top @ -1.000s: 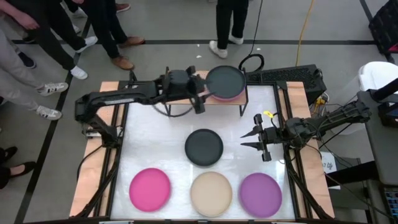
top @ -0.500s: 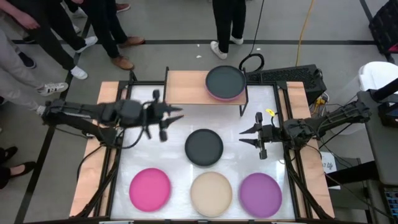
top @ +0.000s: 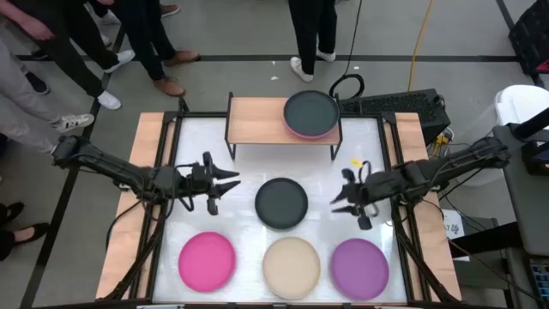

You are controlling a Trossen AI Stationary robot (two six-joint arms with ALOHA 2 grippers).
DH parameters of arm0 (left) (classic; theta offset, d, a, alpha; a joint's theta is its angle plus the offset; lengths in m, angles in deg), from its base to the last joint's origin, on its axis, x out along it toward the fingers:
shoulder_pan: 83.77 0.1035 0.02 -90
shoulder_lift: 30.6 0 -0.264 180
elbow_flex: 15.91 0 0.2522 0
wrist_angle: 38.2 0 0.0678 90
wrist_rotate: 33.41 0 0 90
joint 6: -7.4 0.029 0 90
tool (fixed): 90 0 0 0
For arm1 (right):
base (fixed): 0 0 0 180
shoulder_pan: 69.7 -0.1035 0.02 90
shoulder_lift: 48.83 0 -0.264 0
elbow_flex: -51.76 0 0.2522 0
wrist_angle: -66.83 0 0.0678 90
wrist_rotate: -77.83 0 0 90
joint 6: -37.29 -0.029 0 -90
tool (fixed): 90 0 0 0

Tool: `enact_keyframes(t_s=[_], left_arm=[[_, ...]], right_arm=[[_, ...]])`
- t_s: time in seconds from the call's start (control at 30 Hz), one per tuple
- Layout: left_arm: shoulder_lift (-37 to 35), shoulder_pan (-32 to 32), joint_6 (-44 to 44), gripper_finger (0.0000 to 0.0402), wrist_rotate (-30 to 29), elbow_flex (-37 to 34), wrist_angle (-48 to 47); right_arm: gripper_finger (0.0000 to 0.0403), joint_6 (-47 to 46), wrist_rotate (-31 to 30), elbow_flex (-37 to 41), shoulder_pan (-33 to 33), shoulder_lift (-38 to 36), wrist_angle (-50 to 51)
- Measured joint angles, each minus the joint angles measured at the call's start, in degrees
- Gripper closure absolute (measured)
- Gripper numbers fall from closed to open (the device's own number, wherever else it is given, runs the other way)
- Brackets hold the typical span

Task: Place and stack plates onto a shelf
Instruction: Put the purple plate on the shelf

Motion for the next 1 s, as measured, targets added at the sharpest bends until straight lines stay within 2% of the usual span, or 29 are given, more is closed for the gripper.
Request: enact_keyframes(t_s=[0.17,0.3,0.7,0.83,1.0], left_arm=[[0.0,0.0,-0.1,0.0284,-0.3,-2.6,4.1],[0.0,0.0,-0.1,0.0284,-0.4,-2.5,4.5],[0.0,-0.1,-0.8,0.0284,-0.4,-2.5,3.0],[0.0,-0.1,-1.3,0.0284,-0.4,-2.5,3.0],[0.0,-0.1,-1.3,0.0284,-0.4,-2.4,2.9]], right_arm=[[0.0300,-9.4,8.5,-0.1,-0.1,5.6,8.6],[0.0291,-13.1,12.7,0.0,-1.8,9.6,9.3],[0.0205,-16.1,12.7,0.0,-8.0,18.4,9.5],[0.0197,-18.4,12.4,2.3,-8.9,20.3,7.7],[0.0206,-21.7,12.7,6.4,-9.1,20.9,4.4]])
